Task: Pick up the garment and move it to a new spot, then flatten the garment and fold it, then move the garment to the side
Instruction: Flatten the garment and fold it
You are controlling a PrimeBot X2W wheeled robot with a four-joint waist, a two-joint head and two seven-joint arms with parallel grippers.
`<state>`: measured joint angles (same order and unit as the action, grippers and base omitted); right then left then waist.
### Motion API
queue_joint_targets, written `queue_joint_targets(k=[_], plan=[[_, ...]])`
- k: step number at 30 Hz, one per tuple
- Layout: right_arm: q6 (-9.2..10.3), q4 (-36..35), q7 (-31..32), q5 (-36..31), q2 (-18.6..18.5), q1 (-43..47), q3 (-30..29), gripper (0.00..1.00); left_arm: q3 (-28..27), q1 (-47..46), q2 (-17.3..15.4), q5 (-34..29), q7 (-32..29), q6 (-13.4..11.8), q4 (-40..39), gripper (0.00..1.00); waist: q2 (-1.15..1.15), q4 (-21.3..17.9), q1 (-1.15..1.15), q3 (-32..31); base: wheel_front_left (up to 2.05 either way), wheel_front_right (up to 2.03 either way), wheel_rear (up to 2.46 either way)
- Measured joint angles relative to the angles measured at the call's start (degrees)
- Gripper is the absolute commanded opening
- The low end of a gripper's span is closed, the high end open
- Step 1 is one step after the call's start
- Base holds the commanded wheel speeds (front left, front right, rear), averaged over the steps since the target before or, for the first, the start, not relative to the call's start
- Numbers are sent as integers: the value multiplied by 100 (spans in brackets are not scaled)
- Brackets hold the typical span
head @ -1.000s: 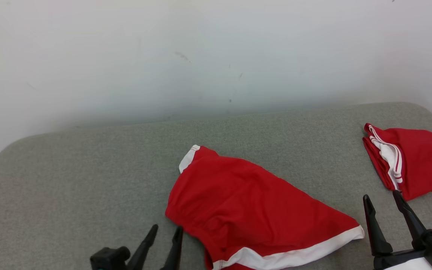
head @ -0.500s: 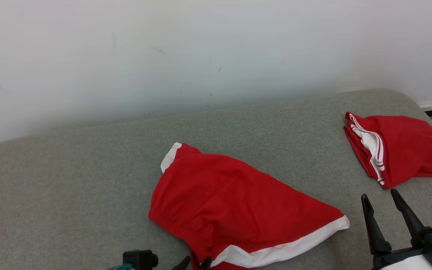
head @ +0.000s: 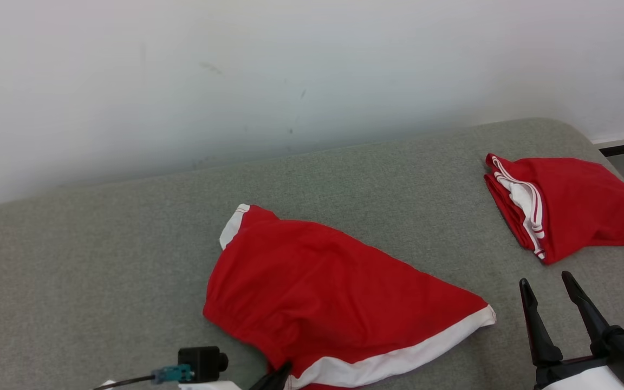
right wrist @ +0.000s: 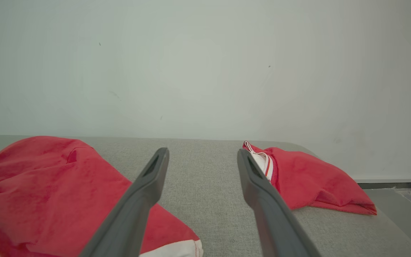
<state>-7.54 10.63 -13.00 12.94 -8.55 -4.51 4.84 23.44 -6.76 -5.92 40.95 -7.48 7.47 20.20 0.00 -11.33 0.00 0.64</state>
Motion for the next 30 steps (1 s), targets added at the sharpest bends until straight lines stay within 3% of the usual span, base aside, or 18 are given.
queue_joint_targets(k=[12, 22, 24, 25, 30], plan=[[0, 49, 12, 16, 3, 17, -29, 100, 33, 58, -760, 303, 21, 7, -410, 0, 0, 312, 0, -58, 0, 0, 0], [0, 56, 67, 23, -23, 17, 16, 100, 81, 243, -1232, 346, 64, 8, -110, 1, 0, 390, 0, -57, 0, 0, 0], [0, 63, 81, 24, -34, 17, 16, 100, 78, 246, -1279, 352, 146, 5, -33, 53, 0, 392, 0, -57, 0, 0, 0], [0, 68, 82, 24, -35, 17, 16, 100, 94, 251, -1274, 361, 166, 7, -19, 100, 0, 393, 0, -60, 0, 0, 0], [0, 85, 85, 24, -22, 37, 19, 100, 199, 259, -1303, 393, 314, 7, 52, 100, 0, 420, 0, -99, 0, 0, 0]])
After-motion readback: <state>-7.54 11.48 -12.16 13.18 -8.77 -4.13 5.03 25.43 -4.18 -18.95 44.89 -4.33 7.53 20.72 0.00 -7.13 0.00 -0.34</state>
